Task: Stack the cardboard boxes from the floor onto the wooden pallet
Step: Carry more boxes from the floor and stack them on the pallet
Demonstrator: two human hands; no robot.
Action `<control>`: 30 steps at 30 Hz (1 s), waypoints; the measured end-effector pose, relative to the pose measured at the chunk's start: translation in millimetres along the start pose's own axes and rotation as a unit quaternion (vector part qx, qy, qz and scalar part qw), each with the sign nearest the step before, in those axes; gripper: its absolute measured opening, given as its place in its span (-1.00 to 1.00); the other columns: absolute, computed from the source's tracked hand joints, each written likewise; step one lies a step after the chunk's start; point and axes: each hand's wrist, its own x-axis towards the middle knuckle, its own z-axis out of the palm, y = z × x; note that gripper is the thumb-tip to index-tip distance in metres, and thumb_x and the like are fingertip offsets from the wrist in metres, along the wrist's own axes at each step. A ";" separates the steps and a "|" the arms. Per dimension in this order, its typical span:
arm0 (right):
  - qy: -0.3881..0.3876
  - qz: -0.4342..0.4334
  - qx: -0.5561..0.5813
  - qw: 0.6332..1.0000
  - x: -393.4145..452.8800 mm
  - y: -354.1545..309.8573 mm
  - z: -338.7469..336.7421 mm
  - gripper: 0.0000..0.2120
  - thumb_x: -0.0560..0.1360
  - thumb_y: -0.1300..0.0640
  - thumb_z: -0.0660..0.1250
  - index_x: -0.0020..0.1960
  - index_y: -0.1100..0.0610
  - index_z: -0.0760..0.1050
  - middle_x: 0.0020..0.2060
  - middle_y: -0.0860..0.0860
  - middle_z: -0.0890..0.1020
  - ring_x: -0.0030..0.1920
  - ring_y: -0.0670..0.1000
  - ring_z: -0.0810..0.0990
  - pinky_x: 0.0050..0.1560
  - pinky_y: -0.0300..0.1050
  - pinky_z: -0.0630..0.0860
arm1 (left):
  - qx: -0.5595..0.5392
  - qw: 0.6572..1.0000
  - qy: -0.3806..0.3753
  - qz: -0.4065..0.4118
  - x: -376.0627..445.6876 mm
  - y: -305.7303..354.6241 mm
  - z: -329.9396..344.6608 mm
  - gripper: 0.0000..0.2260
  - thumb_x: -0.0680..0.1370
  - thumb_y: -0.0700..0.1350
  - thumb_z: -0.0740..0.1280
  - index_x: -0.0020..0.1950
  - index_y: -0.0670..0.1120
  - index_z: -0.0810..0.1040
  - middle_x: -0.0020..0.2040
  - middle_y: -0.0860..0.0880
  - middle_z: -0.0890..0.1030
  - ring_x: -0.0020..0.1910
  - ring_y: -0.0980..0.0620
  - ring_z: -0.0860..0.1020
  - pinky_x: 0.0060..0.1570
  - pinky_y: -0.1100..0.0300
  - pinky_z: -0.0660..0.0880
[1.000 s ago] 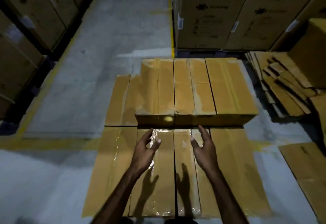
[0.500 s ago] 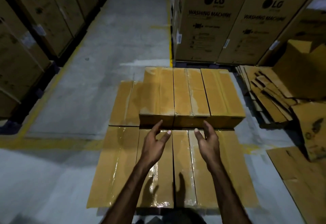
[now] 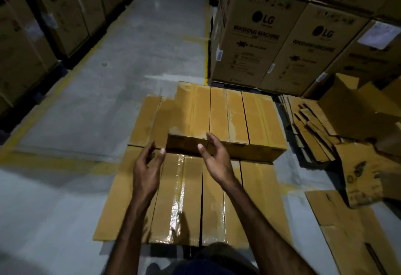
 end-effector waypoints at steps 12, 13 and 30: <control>-0.238 -0.099 0.005 0.966 -8.3 -8.3 44.1 -0.40 0.63 -0.13 0.39 0.61 -0.05 0.33 0.55 -0.05 0.43 0.53 -0.02 0.39 0.52 0.09 0.39 | -0.016 0.972 0.233 -0.023 -80.0 -19.7 -30.0 -0.55 0.67 0.02 0.38 0.56 -0.01 0.47 0.47 0.01 0.55 0.37 0.06 0.55 0.42 -0.15 0.49; -0.264 -0.107 0.006 0.959 -11.7 -6.0 46.1 -0.41 0.63 -0.13 0.40 0.60 -0.05 0.34 0.55 -0.05 0.44 0.52 -0.02 0.40 0.51 0.08 0.40 | -0.015 0.965 0.260 -0.028 -92.9 -21.2 -26.6 -0.55 0.67 0.01 0.39 0.56 -0.03 0.47 0.47 0.00 0.55 0.36 0.07 0.55 0.42 -0.12 0.49; -0.699 -0.162 -0.050 0.694 -215.4 48.8 44.8 -0.49 0.64 -0.02 0.41 0.55 0.04 0.43 0.42 0.04 0.57 0.43 -0.03 0.53 0.50 0.07 0.44 | -0.018 0.743 0.626 -0.234 -472.6 -62.1 60.0 -0.40 0.59 0.26 0.40 0.57 0.05 0.45 0.50 0.07 0.52 0.43 0.06 0.52 0.37 -0.01 0.52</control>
